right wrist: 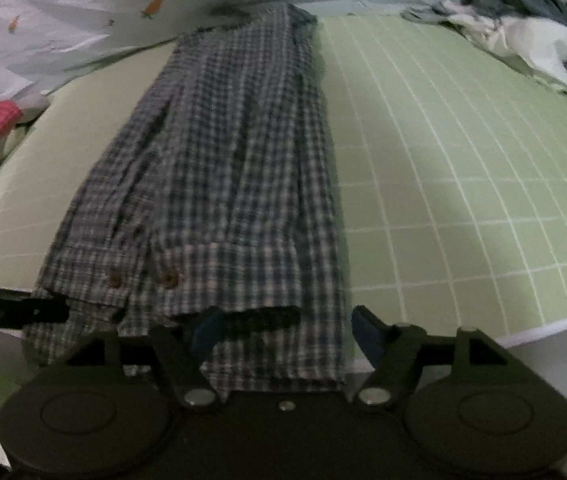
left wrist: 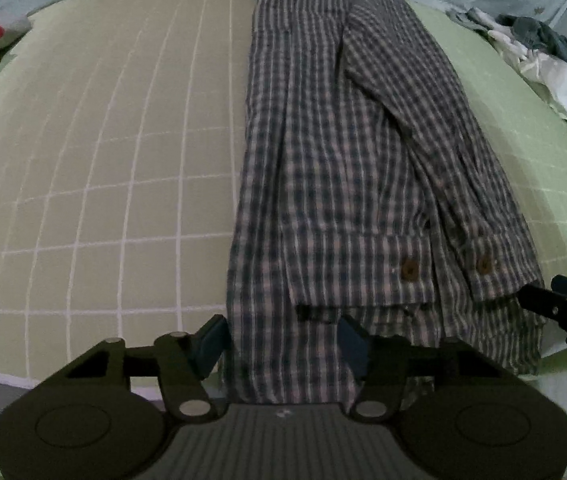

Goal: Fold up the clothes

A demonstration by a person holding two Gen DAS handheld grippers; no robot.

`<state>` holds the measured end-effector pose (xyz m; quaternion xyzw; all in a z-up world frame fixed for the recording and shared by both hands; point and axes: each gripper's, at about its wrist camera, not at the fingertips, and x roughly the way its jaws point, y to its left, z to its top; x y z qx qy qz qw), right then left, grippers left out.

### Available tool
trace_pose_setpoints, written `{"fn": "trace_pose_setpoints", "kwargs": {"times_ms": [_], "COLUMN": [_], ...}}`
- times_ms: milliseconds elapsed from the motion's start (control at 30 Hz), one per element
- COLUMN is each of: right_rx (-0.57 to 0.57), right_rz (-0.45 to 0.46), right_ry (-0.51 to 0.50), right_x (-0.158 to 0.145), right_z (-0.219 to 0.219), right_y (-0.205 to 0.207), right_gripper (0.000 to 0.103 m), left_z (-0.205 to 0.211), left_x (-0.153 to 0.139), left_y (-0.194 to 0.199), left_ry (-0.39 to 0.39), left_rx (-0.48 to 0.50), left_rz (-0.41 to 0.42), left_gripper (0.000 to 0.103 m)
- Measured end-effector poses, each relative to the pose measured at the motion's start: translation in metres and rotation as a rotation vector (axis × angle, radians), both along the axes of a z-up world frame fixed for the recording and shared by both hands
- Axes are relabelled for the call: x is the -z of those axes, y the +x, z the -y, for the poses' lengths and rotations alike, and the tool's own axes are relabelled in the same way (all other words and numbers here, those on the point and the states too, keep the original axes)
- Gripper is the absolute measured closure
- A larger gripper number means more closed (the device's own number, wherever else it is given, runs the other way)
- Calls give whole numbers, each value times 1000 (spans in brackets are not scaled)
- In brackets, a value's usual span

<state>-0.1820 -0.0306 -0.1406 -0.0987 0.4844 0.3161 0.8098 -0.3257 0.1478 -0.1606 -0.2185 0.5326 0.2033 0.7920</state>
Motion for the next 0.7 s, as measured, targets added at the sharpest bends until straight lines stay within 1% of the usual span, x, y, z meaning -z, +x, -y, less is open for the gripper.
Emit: {"fn": "trace_pose_setpoints", "kwargs": {"times_ms": [133,233,300,367,400,433,467,533,567,633,667,700], "right_rx": [12,8,1,-5,-8,-13,-13,-14,-14,-15,-15,-16], "right_rz": [-31,-44,-42,-37,-34,-31,-32,-35,-38,-42,-44,-47], "right_ry": [-23,-30,-40,-56,-64,-71,-72,-75,-72,-66,-63,-60], "right_x": [8,11,11,12,12,11,11,10,10,8,8,7], "right_z": [3,5,5,4,4,4,5,7,7,6,5,5], "right_y": [2,1,1,1,1,1,2,3,4,4,4,4], "right_gripper": [31,34,38,54,57,66,75,86,92,96,98,99], "left_z": [1,3,5,6,7,8,10,12,11,8,6,4], "left_x": [4,4,5,7,7,7,8,9,9,8,7,7], "left_y": [-3,-3,-3,-2,-2,-1,0,4,4,3,2,1], "left_ry": [-9,-9,-6,1,4,12,24,45,51,46,37,25], "left_rx": [-4,-4,0,8,12,17,20,18,12,-5,-13,-20], "left_rz": [-12,-20,-27,-33,-36,-41,-49,-64,-69,-68,-64,-57], "left_gripper": [42,41,41,42,42,44,46,59,62,77,80,85]}}
